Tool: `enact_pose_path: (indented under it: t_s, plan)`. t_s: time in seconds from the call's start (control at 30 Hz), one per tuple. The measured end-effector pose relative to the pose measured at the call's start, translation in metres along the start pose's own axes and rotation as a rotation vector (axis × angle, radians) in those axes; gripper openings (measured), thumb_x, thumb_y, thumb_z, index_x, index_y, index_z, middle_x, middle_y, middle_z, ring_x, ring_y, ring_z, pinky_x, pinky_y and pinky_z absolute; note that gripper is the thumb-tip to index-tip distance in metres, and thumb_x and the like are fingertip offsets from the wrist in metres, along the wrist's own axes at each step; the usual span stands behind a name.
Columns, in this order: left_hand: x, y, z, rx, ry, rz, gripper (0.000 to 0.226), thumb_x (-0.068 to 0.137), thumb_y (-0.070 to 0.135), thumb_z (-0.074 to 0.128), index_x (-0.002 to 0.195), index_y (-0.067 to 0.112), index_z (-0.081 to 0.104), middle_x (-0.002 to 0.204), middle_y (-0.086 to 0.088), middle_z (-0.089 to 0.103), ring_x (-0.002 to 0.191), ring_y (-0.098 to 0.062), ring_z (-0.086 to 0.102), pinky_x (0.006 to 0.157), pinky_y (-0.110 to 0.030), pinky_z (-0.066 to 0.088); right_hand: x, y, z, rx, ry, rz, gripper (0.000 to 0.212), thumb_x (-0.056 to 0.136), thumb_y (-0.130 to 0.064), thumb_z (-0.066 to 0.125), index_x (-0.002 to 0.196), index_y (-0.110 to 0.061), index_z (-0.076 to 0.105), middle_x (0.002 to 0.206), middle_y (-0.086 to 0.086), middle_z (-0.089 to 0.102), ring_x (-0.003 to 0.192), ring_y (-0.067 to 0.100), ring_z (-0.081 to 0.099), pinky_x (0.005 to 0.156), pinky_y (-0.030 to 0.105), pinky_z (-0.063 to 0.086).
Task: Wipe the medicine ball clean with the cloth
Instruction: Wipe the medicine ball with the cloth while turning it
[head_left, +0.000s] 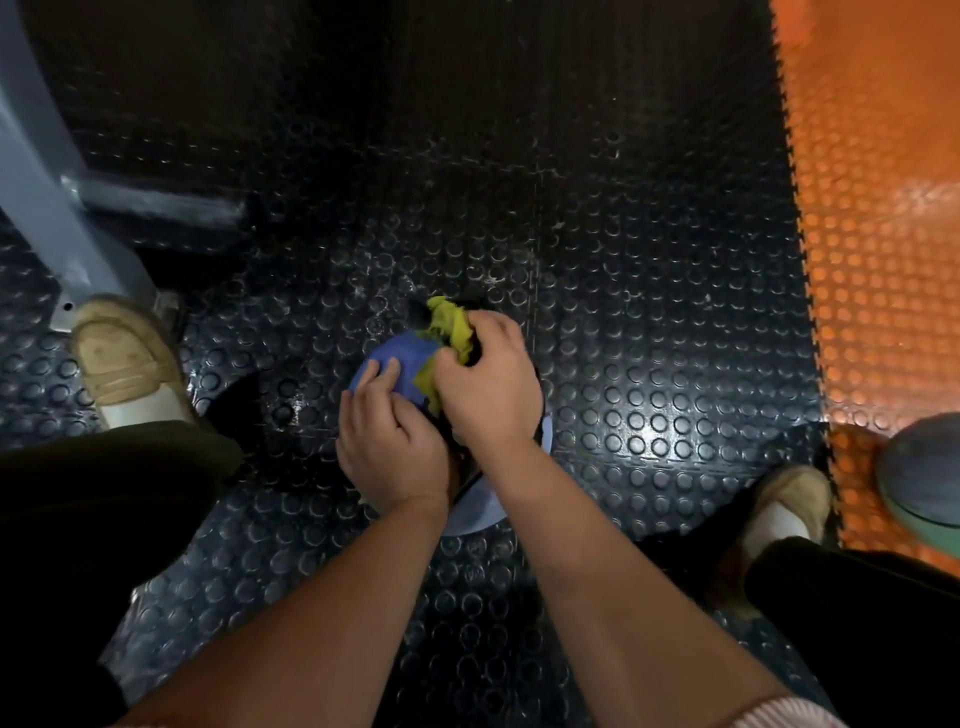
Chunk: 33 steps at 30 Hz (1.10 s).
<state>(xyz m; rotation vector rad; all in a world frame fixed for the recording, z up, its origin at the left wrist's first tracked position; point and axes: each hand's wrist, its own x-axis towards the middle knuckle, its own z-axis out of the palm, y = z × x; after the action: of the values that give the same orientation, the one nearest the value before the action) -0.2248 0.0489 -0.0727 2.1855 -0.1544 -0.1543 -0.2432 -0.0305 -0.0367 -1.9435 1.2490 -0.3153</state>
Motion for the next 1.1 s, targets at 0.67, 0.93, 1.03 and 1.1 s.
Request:
enact_pose_path:
  t_s: [0.67,0.93,1.03,1.1]
  plan:
    - [0.022,0.019,0.008,0.033,-0.066,-0.106,0.052,0.085,0.027,0.029,0.12,0.023,0.066,0.14,0.007,0.054,0.134,-0.022,0.044,0.108,-0.055,0.034,0.082,0.003,-0.008,-0.069,-0.414,0.187,0.021,0.091,-0.033,0.045,0.103,-0.022,0.059,0.106,0.005,0.06,0.101,0.027,0.055,0.083,0.034,0.041]
    - [0.03,0.009,0.0,-0.012,-0.085,-0.163,0.053,0.086,0.032,0.03,0.126,0.018,0.062,0.137,-0.002,0.057,0.13,-0.03,0.046,0.103,-0.055,0.037,0.008,-0.024,0.008,-0.183,-0.23,-0.176,0.047,0.086,-0.03,0.054,0.133,-0.029,0.053,0.15,-0.008,0.036,0.137,0.019,0.032,0.113,0.041,0.022]
    - [0.029,0.01,-0.001,-0.036,-0.082,-0.123,0.058,0.078,0.028,0.028,0.123,0.018,0.065,0.136,0.0,0.058,0.131,-0.027,0.047,0.106,-0.053,0.036,0.008,-0.016,0.01,-0.09,-0.052,-0.106,0.042,0.085,-0.026,0.055,0.127,-0.025,0.058,0.145,-0.005,0.043,0.125,0.018,0.047,0.102,0.038,0.036]
    - [0.027,0.012,0.002,-0.061,-0.097,-0.09,0.054,0.079,0.028,0.031,0.118,0.022,0.068,0.135,0.005,0.058,0.132,-0.023,0.047,0.108,-0.05,0.036,0.013,-0.009,0.006,-0.016,0.092,0.057,0.038,0.087,-0.025,0.053,0.125,-0.023,0.058,0.14,-0.002,0.045,0.115,0.023,0.053,0.088,0.034,0.043]
